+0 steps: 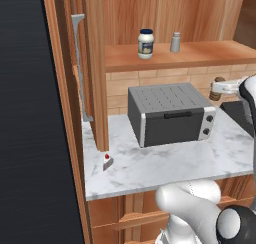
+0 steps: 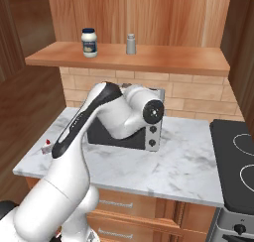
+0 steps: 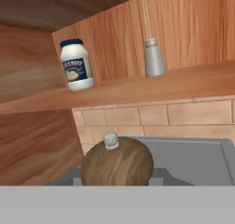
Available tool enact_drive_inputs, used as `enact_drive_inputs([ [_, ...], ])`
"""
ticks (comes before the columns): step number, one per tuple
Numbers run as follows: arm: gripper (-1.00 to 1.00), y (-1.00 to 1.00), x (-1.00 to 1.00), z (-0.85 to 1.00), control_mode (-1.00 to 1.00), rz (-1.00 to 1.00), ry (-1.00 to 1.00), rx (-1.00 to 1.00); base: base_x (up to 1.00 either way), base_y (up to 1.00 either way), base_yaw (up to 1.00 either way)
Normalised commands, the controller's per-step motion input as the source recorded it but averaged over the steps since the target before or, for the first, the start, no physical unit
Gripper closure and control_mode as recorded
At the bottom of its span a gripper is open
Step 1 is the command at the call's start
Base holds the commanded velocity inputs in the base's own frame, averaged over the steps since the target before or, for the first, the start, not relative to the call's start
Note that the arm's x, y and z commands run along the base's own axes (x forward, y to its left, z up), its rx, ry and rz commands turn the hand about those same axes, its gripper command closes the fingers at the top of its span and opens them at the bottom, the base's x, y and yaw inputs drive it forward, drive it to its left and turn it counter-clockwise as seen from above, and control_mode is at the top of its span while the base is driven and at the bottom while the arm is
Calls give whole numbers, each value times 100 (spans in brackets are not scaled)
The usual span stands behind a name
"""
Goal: There are various items on the counter. Only move the condiments/shakers into the cabinet.
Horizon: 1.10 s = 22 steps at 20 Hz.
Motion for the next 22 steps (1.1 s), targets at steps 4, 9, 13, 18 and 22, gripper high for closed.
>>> enact_drive_inputs([
  [4,100,-3,0,100,-100,0,7,2,0,0,0],
  [9,100,-6,0,84,-100,0,0,0,0,0,0],
  [13,100,-7,0,61,-100,0,-3,0,0,0,0],
  [18,100,0,10,0,-100,0,0,0,0,0,0],
  [22,100,0,40,0,-100,0,0,0,0,0,0],
])
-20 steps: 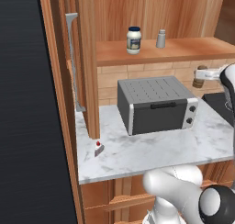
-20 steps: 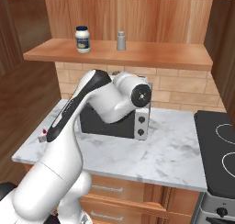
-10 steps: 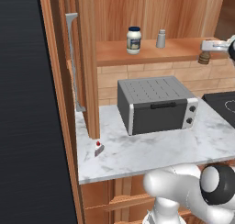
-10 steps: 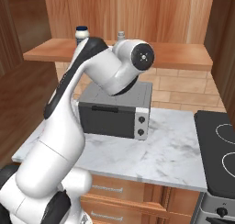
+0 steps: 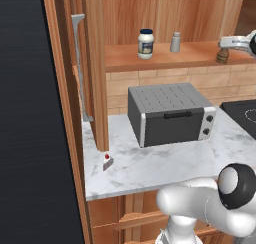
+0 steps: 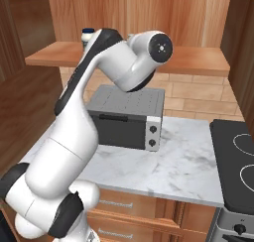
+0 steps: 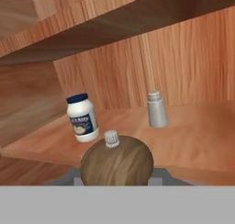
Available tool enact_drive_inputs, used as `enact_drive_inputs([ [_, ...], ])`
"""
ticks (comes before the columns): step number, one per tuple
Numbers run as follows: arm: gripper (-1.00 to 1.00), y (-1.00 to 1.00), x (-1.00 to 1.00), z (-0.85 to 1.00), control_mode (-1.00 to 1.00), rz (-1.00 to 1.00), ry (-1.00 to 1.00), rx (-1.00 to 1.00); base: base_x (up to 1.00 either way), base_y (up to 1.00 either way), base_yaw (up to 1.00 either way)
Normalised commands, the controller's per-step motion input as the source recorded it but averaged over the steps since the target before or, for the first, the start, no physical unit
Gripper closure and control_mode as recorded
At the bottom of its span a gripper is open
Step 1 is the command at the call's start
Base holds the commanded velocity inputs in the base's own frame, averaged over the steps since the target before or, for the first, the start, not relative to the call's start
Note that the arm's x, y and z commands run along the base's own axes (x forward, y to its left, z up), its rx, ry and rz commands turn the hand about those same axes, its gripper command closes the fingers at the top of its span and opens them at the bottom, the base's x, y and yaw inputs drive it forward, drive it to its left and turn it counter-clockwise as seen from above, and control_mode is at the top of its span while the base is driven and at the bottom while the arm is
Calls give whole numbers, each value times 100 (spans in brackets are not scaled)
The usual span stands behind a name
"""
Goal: There are various items on the counter. Only move the condiments/shakers into the cabinet.
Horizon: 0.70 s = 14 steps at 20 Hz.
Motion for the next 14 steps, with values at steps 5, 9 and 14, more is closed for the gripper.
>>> enact_drive_inputs([
  [5,100,0,51,0,-100,0,0,-1,0,0,0],
  [9,100,0,50,-2,-100,0,0,-5,0,0,0],
  [14,100,-1,47,-7,-100,0,0,-2,0,0,0],
])
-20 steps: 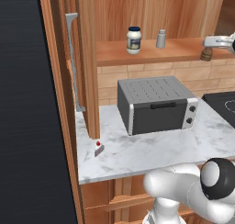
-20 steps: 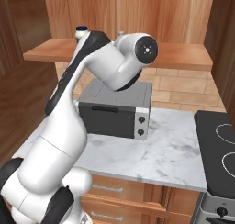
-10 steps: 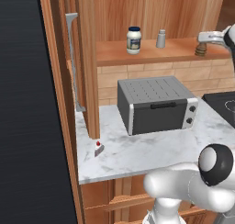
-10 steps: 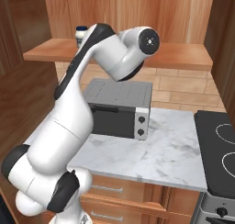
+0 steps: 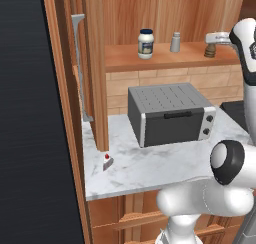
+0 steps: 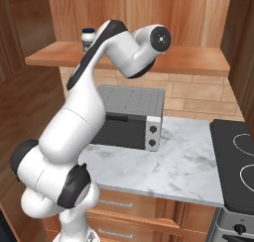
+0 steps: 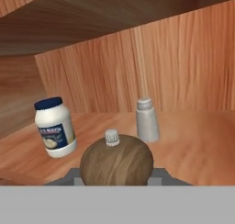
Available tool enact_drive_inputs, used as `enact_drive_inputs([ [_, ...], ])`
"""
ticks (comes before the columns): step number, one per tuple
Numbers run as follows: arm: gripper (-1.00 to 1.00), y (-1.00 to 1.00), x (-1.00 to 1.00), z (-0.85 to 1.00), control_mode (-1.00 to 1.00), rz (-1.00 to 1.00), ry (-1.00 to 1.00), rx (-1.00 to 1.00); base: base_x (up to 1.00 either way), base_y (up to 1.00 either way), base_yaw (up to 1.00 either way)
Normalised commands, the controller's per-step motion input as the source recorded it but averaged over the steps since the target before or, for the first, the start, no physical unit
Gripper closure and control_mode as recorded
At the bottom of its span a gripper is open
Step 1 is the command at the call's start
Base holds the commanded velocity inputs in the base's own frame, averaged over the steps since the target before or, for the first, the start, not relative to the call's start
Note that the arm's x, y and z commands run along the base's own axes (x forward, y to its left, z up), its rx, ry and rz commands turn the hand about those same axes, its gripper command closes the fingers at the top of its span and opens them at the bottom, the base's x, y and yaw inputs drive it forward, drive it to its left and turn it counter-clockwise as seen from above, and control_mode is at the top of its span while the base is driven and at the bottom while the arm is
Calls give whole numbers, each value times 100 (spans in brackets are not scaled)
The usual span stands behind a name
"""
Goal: There are various items on the counter. Only move the condiments/shakers into the cabinet.
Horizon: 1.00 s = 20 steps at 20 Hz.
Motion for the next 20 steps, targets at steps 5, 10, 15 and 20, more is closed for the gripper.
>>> enact_drive_inputs([
  [5,100,-3,41,-6,-100,0,0,-1,0,0,0],
  [10,100,-13,31,-15,-100,0,0,0,0,0,0],
  [15,100,-12,35,-15,-100,0,0,0,0,0,0],
  [20,100,-14,35,-11,-100,0,0,0,0,0,0],
])
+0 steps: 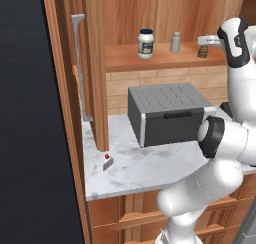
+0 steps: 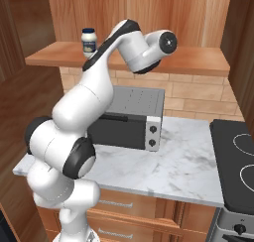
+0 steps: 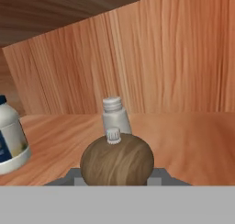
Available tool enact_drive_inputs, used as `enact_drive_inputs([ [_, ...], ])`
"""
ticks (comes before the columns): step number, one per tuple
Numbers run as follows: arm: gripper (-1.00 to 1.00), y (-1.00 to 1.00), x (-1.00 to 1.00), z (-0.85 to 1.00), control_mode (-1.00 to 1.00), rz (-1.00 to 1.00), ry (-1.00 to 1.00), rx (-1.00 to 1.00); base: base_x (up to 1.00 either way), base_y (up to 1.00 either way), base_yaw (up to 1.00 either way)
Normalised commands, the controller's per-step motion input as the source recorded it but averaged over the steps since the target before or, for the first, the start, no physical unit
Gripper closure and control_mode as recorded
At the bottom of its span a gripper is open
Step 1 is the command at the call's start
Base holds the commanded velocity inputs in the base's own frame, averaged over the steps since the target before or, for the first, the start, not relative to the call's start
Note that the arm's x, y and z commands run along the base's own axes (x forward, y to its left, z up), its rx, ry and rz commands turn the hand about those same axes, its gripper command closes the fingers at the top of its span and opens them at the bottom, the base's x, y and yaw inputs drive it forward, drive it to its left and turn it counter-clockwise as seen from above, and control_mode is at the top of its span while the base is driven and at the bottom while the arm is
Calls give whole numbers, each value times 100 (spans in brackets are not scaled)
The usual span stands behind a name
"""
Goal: There are various items on the counter. Only move the condiments/shakers into the cabinet.
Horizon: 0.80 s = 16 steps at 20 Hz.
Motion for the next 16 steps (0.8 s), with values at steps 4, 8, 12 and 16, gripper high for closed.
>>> enact_drive_inputs([
  [4,100,-8,38,-10,-100,0,0,0,0,0,0],
  [8,100,-6,35,-12,-100,0,0,0,0,0,0],
  [12,100,-3,31,-20,-100,0,0,0,0,0,0],
  [16,100,0,23,-21,-100,0,0,-3,0,0,0],
])
